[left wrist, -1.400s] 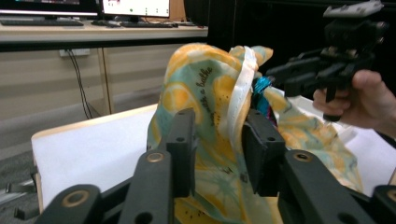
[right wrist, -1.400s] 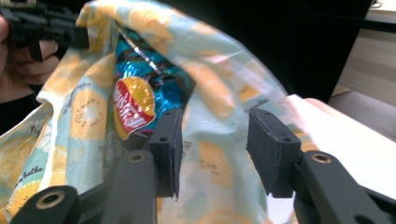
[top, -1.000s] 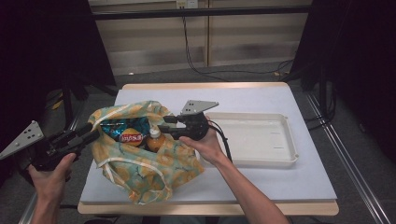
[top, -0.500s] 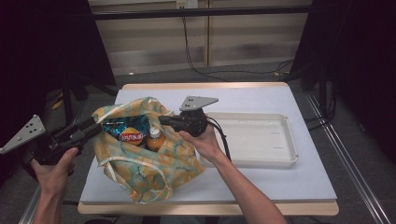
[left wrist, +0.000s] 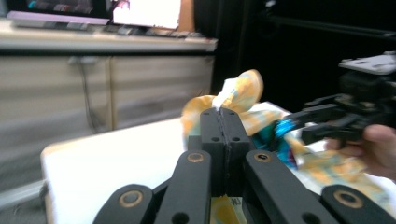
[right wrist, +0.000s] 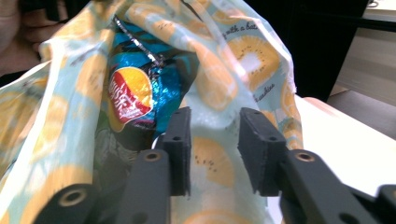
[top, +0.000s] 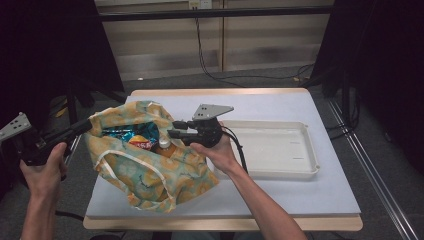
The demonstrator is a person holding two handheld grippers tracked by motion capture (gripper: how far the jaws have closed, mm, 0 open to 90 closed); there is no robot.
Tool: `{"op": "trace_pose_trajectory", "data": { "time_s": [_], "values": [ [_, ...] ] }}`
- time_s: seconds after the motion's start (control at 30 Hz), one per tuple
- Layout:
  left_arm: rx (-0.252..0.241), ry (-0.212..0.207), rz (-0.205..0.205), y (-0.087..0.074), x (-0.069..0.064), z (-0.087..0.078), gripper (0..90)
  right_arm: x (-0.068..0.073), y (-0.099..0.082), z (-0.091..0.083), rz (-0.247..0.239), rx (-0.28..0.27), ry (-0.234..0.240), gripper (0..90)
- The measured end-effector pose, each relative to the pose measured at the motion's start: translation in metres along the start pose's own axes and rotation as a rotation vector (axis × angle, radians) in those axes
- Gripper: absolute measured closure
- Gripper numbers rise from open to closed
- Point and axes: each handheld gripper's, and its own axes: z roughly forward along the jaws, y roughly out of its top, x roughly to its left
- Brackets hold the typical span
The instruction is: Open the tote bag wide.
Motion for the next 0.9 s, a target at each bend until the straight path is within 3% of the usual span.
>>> {"op": "trace_pose_trajectory", "data": {
  "time_s": [0.07, 0.17, 0.33, 0.43, 0.5, 0.57, 0.6, 0.7, 0.77, 0.9],
  "values": [
    [0.034, 0.034, -0.008, -0.005, 0.006, 0.002, 90.0, 0.001, -0.001, 0.002, -0.001, 0.004, -0.002, 62.0],
    [0.065, 0.029, -0.035, -0.021, 0.014, 0.005, 90.0, 0.002, -0.003, 0.004, -0.004, 0.011, 0.000, 66.6],
    [0.094, 0.017, -0.083, -0.046, 0.021, 0.008, 90.0, -0.004, -0.007, 0.006, 0.014, 0.019, 0.006, 90.0],
    [0.132, 0.030, -0.089, -0.058, 0.023, 0.010, 90.0, -0.008, -0.007, 0.006, 0.035, 0.014, -0.006, 90.0],
    [0.138, 0.014, -0.133, -0.067, 0.026, 0.012, 90.0, -0.011, -0.008, 0.006, 0.038, 0.016, -0.026, 90.0],
    [0.156, -0.001, -0.138, -0.072, 0.028, 0.013, 90.0, -0.009, -0.007, 0.004, 0.031, 0.011, 0.004, 89.9],
    [0.181, 0.014, -0.129, -0.075, 0.027, 0.014, 90.0, -0.007, -0.006, 0.003, 0.026, 0.007, 0.011, 83.8],
    [0.204, 0.000, -0.132, -0.087, 0.027, 0.018, 90.0, 0.003, -0.002, 0.000, 0.001, -0.002, 0.046, 67.9],
    [0.191, -0.029, -0.141, -0.093, 0.024, 0.019, 90.0, 0.009, 0.001, -0.003, -0.005, -0.017, 0.067, 63.6],
    [0.201, -0.041, -0.126, -0.101, 0.015, 0.020, 90.0, 0.017, 0.003, -0.005, -0.034, 0.003, 0.083, 54.9]
  ]
}}
